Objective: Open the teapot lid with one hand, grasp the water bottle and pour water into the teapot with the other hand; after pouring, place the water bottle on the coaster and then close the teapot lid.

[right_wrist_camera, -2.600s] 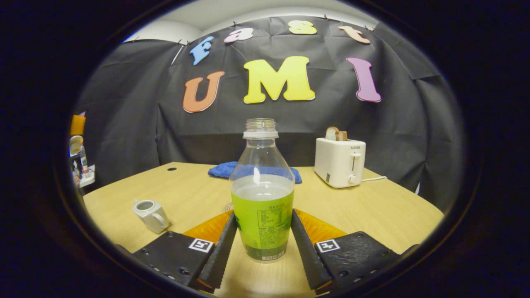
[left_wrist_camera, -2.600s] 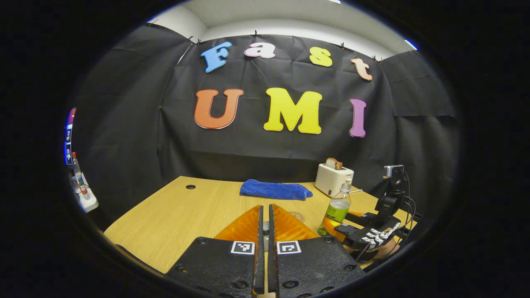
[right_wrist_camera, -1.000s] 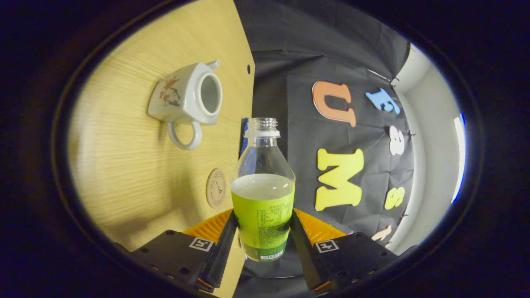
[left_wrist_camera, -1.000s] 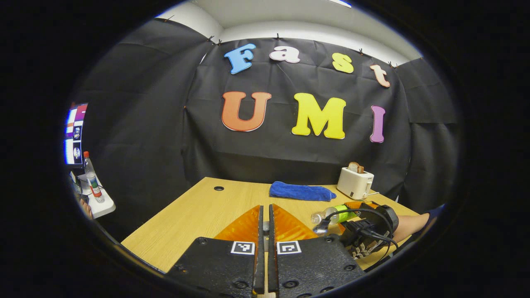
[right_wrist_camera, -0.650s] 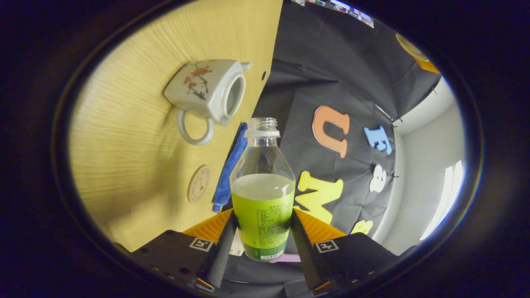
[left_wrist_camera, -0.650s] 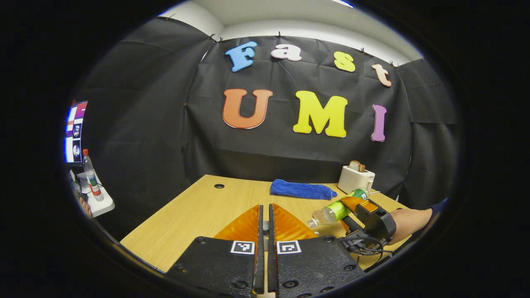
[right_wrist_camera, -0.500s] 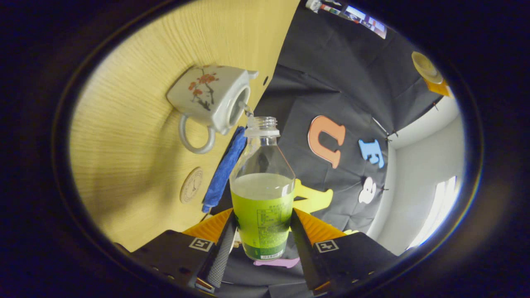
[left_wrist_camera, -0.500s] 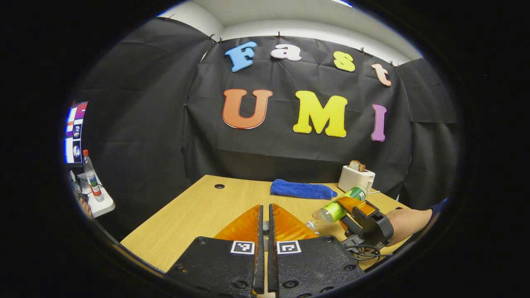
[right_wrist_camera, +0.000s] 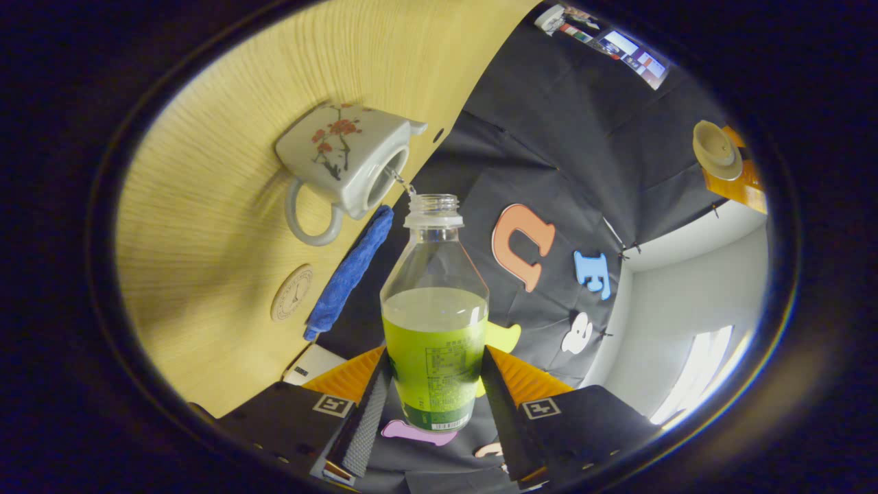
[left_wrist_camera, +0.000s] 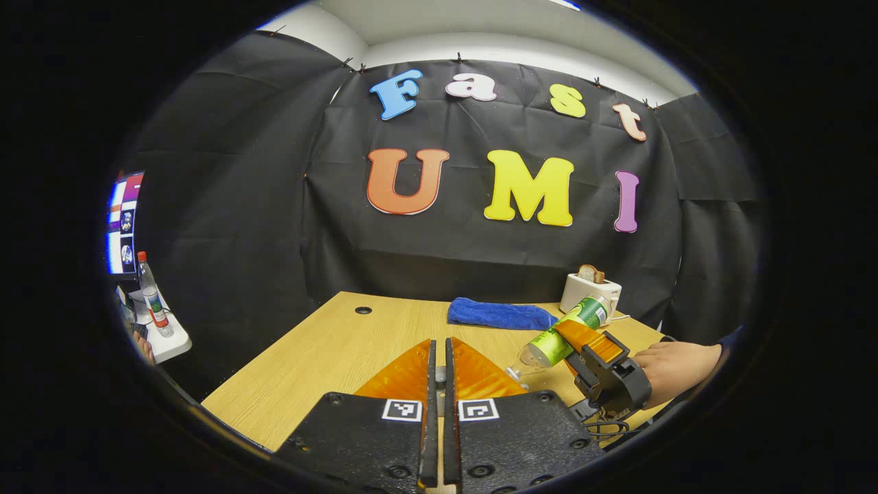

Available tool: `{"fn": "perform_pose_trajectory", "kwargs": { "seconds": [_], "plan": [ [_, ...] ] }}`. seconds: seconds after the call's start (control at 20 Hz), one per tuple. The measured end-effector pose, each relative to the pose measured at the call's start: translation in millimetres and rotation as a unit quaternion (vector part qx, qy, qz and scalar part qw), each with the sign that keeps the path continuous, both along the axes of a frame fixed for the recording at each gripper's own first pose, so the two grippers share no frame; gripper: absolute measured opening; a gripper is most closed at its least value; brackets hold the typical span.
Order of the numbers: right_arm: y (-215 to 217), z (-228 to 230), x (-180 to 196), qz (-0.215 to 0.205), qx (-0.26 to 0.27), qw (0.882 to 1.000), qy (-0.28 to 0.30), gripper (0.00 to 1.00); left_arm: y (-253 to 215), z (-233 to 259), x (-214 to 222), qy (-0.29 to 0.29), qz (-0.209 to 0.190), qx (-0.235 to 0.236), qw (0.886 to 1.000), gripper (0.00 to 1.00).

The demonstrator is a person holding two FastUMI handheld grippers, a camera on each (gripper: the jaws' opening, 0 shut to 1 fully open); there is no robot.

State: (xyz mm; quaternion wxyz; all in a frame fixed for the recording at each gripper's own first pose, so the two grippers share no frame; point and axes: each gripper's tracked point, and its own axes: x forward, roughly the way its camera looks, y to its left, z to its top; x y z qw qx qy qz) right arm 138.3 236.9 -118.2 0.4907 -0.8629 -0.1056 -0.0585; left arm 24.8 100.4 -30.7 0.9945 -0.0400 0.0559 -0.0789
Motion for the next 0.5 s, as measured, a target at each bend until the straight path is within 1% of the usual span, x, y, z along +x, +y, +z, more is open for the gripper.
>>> {"fn": "perform_pose_trajectory", "kwargs": {
  "seconds": [0.05, 0.25, 0.3, 0.35, 0.5],
  "plan": [
    [-0.1, 0.6, -1.0, 0.0, -0.002, 1.0, -0.001, 0.74, -0.3, -0.2, 0.3, 0.0, 0.0, 0.0, 1.0, 0.05],
    [-2.9, 2.6, -2.2, -0.004, -0.009, 1.0, -0.007, 0.74, -0.9, -0.2, -0.7, -0.001, -0.001, 0.003, 1.0, 0.05],
    [-4.1, 3.0, -1.7, -0.007, -0.009, 1.0, -0.008, 0.76, -1.1, -0.3, -0.1, 0.0, -0.001, 0.003, 1.0, 0.05],
    [-4.5, 3.3, -2.0, -0.008, -0.007, 1.0, -0.009, 0.76, -1.6, -0.2, -0.6, 0.0, -0.002, 0.003, 1.0, 0.05],
    [-1.8, 4.5, -3.6, -0.003, -0.015, 1.0, -0.013, 0.76, -1.6, -1.9, 0.4, 0.001, -0.002, 0.008, 1.0, 0.05]
  ]
}}
